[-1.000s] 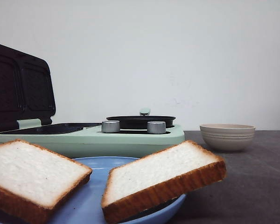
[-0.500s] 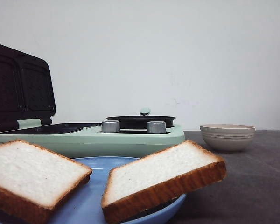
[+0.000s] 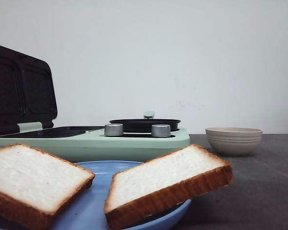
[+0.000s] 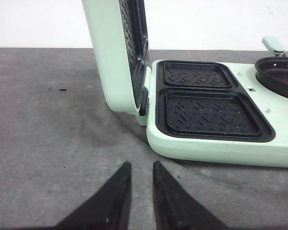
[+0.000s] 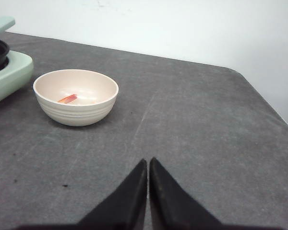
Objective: Make breakfast with bread and shrimp
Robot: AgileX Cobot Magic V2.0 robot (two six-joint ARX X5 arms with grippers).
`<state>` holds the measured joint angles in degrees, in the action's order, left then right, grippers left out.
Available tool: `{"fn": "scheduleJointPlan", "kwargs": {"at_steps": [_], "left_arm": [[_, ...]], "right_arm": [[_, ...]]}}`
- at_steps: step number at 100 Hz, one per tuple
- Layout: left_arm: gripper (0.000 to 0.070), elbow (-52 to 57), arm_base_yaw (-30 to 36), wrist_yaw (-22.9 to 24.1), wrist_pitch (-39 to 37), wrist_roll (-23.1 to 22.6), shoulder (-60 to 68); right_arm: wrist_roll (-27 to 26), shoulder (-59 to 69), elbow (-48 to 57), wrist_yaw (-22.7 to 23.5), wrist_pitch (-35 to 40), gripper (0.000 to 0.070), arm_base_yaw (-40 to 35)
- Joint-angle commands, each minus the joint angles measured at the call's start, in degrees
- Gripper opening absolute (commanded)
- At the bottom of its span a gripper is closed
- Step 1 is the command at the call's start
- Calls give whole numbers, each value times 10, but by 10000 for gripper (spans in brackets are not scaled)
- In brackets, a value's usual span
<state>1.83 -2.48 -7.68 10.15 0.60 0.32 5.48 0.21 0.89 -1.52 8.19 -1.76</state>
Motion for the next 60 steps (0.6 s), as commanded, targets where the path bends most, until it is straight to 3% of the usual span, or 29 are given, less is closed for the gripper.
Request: {"fn": "scheduleJointPlan", "kwargs": {"at_steps": [1, 39, 60], "left_arm": [[0, -9, 0, -1, 5, 15, 0], [0, -9, 0, -6, 5, 48, 0], [2, -7, 0, -9, 7, 157, 0]], "right_arm": [[-10, 0, -2, 0, -4, 0, 1], [-24, 0, -2, 0, -5, 0, 1], [-150, 0, -2, 0, -4, 0, 1]]}}
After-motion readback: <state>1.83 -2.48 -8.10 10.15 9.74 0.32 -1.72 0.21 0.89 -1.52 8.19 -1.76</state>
